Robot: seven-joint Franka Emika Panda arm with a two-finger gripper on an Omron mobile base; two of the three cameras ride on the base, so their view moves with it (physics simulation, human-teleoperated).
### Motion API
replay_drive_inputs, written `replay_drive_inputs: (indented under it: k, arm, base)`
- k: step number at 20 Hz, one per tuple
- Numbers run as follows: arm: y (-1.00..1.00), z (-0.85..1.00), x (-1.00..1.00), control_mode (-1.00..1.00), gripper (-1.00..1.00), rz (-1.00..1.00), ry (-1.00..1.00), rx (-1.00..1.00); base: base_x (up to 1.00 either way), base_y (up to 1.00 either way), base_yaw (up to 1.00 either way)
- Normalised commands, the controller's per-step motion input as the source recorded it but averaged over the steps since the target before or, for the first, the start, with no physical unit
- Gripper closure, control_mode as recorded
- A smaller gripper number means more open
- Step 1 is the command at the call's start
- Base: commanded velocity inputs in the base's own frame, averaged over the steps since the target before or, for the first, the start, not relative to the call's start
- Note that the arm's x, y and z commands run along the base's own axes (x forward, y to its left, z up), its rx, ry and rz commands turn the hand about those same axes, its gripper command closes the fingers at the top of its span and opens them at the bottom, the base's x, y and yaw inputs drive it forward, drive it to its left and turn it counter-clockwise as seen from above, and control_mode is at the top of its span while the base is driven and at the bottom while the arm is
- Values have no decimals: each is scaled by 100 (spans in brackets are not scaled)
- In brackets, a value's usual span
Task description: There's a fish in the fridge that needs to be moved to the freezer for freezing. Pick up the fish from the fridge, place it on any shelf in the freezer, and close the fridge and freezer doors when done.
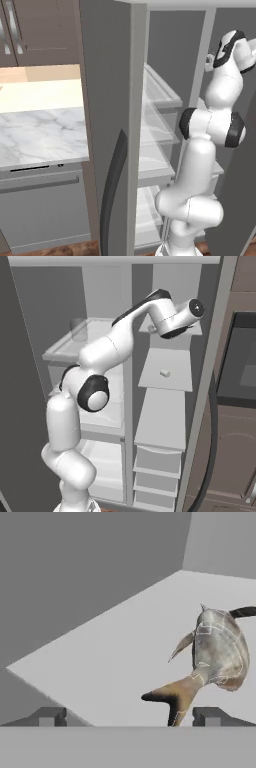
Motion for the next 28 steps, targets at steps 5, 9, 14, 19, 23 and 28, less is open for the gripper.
replay_drive_inputs:
  k: [5,9,14,19,23,28]
  arm:
    - [-7,-31,-99,-100,-100,-4,0,-1]
    - [5,0,-100,-100,-100,-9,0,0]
    - [0,17,-100,-100,-100,-16,-1,0]
    - [9,1,-100,-100,-100,-12,0,0]
    - [41,0,-100,-100,-100,-10,0,0]
    - [60,1,-100,-100,-100,-16,0,2]
  base:
    - [0,0,0]
    - [0,0,0]
    - [0,0,0]
    - [0,0,0]
    - [0,0,0]
    - [0,0,0]
